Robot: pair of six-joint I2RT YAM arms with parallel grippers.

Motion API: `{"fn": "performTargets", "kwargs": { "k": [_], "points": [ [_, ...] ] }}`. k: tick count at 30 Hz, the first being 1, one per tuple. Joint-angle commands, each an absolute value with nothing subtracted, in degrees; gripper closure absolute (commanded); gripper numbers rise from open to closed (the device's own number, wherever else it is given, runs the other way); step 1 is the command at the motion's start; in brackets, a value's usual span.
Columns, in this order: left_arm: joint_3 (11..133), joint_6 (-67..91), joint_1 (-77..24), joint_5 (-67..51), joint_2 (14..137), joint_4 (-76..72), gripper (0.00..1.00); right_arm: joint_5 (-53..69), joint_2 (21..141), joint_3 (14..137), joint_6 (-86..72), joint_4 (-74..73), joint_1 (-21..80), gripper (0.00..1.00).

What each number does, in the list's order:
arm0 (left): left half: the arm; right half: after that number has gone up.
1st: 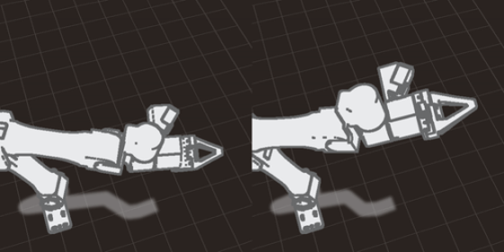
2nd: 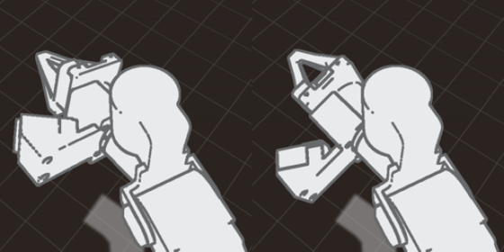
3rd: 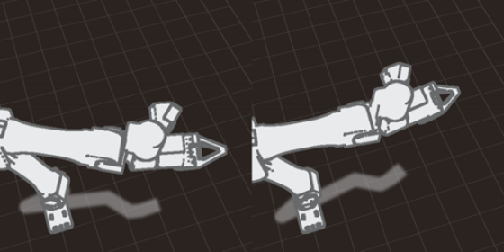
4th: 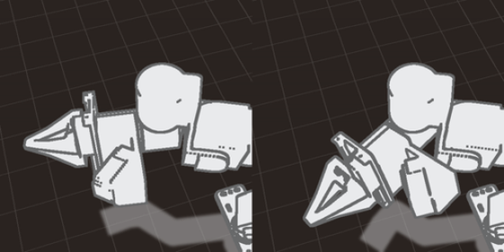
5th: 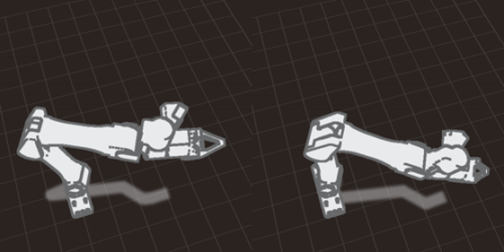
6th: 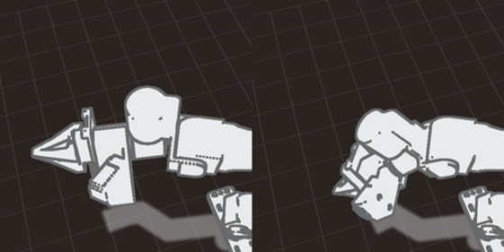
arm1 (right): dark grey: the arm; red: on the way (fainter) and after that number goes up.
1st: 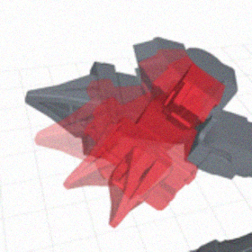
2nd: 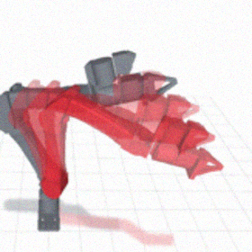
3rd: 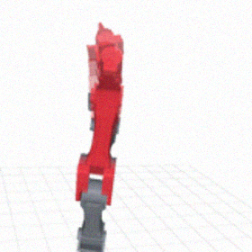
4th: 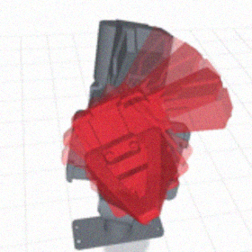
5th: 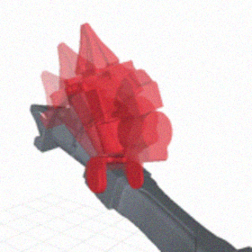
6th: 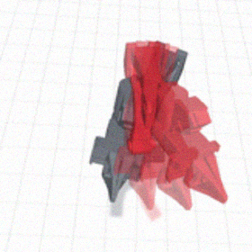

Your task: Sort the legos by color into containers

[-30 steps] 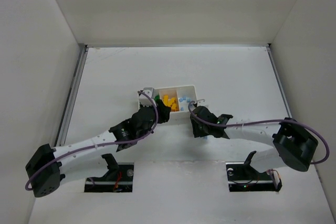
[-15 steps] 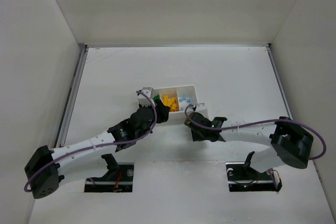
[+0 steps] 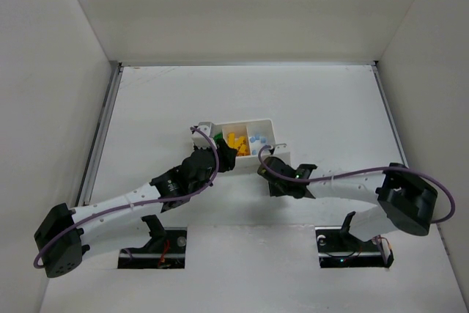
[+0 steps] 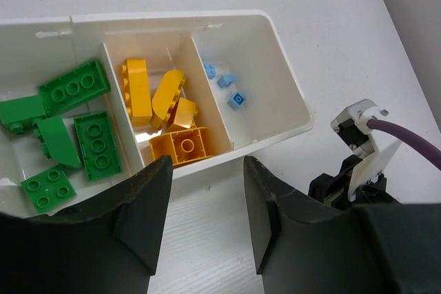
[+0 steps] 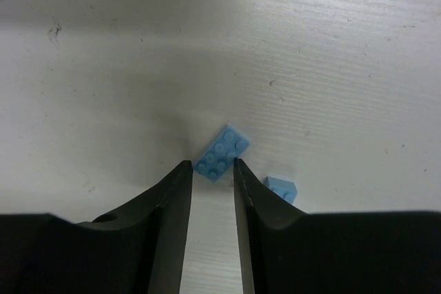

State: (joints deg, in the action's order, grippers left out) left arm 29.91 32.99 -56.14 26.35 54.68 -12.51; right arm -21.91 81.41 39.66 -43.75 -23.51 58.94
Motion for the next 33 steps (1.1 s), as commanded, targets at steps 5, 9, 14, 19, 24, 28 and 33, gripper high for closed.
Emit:
{"fn": "performTargets", "kwargs": {
  "k": [5,9,14,19,24,28,33],
  "points": [
    [29.44,32.26,-55.94,26.37,53.7,-13.45,0.57,-22.93,83.85,39.73,-44.38,-21.36,58.75,0.66],
    [29.53,32.17,-56.12,26.37,53.7,-13.36,0.57,-23.64,84.11,39.81,-44.74,-21.1,58.84,0.52],
    [29.09,32.34,-55.94,26.37,52.91,-13.01,0.57,-24.43,85.43,40.78,-45.0,-21.44,58.75,0.64],
    [28.92,32.26,-55.94,26.54,52.12,-12.75,0.57,-26.71,88.5,41.92,-45.96,-23.46,59.19,0.75],
    [28.83,31.99,-55.5,26.63,51.59,-12.13,0.57,-29.35,86.06,41.4,-47.37,-24.26,60.16,0.84],
    [28.65,31.99,-54.62,26.46,50.98,-11.95,0.57,-29.53,78.42,40.43,-47.55,-25.13,61.12,0.84],
    [28.83,32.08,-54.36,26.37,51.15,-11.95,0.57,-29.27,71.03,41.3,-46.94,-27.24,61.65,0.84]
  ]
}}
